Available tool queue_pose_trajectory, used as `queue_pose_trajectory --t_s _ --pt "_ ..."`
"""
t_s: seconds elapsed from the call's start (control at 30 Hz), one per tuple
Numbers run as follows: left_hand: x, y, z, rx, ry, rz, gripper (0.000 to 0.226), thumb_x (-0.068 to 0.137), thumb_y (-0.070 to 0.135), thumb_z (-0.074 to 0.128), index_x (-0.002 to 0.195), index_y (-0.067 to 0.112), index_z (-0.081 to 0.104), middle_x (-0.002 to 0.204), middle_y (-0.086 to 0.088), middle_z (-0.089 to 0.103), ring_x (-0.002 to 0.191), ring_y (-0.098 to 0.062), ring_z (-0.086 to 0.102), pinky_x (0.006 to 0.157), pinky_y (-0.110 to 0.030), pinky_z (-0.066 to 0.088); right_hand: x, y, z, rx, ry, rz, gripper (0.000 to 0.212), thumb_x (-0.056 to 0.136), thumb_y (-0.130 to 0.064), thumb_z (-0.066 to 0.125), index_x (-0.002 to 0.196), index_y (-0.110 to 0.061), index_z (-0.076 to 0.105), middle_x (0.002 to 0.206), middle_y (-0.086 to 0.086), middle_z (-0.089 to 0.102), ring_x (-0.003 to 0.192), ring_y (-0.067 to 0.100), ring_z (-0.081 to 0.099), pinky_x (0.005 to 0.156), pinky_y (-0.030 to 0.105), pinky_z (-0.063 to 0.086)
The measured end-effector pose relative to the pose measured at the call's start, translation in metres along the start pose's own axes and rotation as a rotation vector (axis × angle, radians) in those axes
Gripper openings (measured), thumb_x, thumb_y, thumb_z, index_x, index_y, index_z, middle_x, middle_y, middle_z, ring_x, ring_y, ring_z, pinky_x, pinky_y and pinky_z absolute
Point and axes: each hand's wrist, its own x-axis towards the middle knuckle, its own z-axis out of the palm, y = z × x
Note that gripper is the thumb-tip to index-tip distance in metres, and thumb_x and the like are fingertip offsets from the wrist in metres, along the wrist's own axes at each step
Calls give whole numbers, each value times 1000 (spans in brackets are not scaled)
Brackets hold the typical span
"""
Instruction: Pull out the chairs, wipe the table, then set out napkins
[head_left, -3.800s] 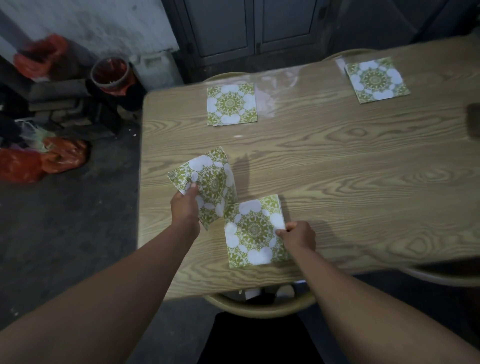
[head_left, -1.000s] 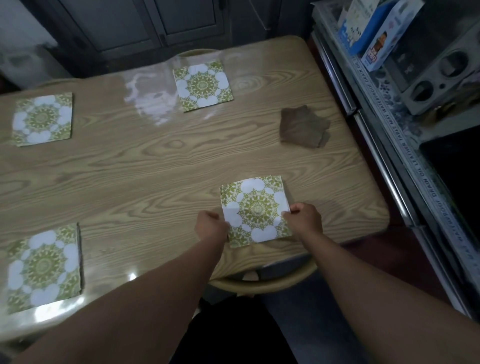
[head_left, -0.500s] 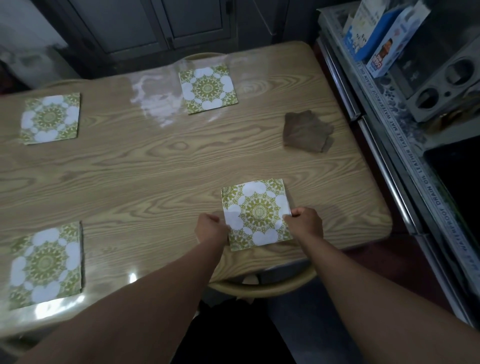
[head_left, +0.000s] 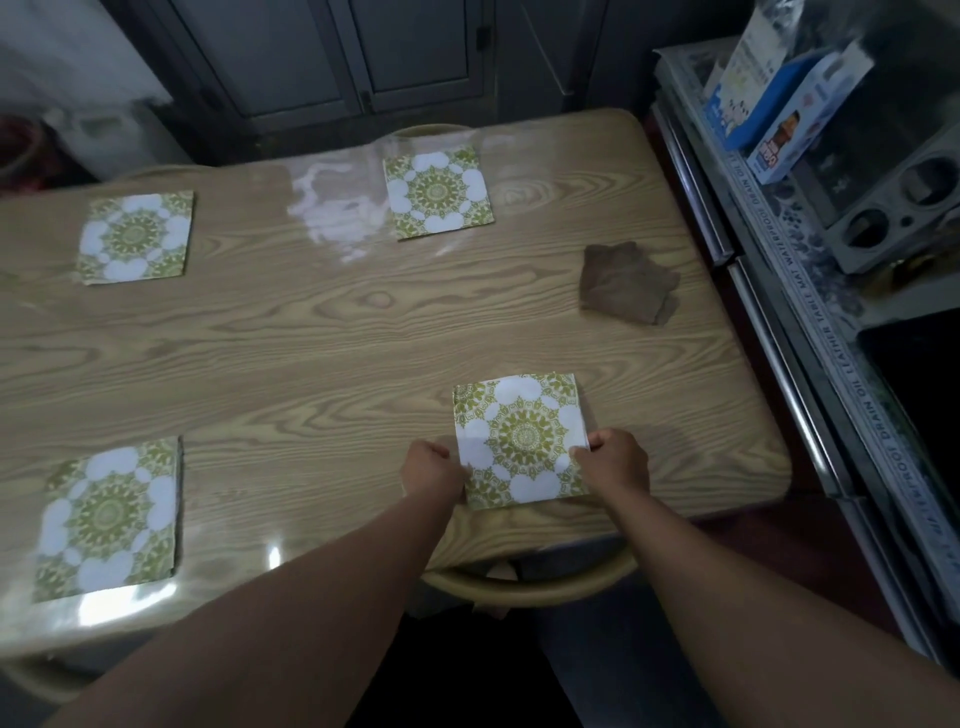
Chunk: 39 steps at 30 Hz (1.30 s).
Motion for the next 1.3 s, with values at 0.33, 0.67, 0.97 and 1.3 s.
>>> queue_pose_trajectory --t_s 0.33,0.67,0.97,1.3 --pt "3 -8 -5 61 43 27 17 81 10 67 91 13 54 103 -12 65 87 -26 61 75 -34 51 -4 2 5 19 -5 -11 12 81 -21 73 88 -12 69 97 10 72 92 29 66 81 34 51" --pt "1 -21 -18 44 26 48 24 77 7 71 93 12 53 102 -9 63 77 -19 52 53 -26 37 -9 4 20 -1 25 -11 16 76 -28 76 87 -18 71 96 6 74 95 28 66 81 35 54" --pt "3 -26 -25 4 -40 74 33 74 12 77 92 11 50 95 -8 61 84 -25 61 69 -34 50 -16 2 27 -21 92 -32 30 74 -32 77 90 -25 53 109 4 67 104 29 62 88 42 51" --pt "-5 -21 -67 46 -129 173 31 73 0 72 54 11 50 60 -7 55 81 -35 70 78 -45 57 -41 0 22 16 99 -69 36 76 -33 75 104 -22 57 115 6 63 103 27 61 88 43 51"
